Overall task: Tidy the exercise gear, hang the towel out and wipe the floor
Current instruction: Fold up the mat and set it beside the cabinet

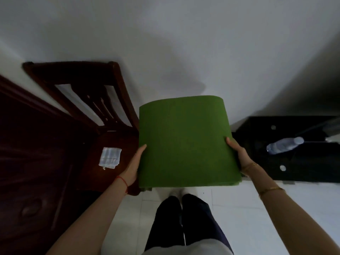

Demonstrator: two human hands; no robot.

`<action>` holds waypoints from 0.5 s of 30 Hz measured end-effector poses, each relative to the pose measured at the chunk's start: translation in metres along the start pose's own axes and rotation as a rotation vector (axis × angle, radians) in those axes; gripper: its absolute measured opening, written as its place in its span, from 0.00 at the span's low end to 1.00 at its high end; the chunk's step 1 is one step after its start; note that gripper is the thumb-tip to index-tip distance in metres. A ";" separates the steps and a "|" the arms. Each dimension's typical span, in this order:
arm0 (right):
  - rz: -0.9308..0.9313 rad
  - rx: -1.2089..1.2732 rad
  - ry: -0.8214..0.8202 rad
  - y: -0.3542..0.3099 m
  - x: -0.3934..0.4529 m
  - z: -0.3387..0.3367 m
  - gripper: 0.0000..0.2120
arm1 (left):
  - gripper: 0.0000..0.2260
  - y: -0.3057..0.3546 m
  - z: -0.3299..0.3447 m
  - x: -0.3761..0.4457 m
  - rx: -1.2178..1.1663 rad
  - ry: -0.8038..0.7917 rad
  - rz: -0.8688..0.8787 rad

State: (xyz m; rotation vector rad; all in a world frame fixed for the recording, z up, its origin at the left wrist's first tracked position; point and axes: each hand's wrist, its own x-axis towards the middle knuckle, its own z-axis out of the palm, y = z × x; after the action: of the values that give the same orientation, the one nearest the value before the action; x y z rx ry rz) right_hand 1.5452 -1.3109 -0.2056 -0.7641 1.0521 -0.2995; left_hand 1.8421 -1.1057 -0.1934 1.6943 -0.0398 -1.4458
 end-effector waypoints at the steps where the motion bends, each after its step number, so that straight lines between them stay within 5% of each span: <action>1: 0.005 0.018 0.018 0.006 0.011 -0.001 0.46 | 0.30 0.001 -0.001 0.015 -0.001 -0.008 -0.018; 7: 0.022 0.048 0.089 0.045 0.091 -0.011 0.37 | 0.31 -0.017 -0.007 0.117 -0.011 0.066 -0.108; 15: -0.013 0.005 0.099 0.132 0.219 -0.060 0.44 | 0.34 -0.093 -0.002 0.283 -0.018 0.134 -0.063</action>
State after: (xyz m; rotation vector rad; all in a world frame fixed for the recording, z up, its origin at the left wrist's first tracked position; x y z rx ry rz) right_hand 1.5831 -1.3656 -0.4599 -0.7582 1.1398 -0.3533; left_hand 1.8891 -1.1994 -0.4719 1.7875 0.1004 -1.3703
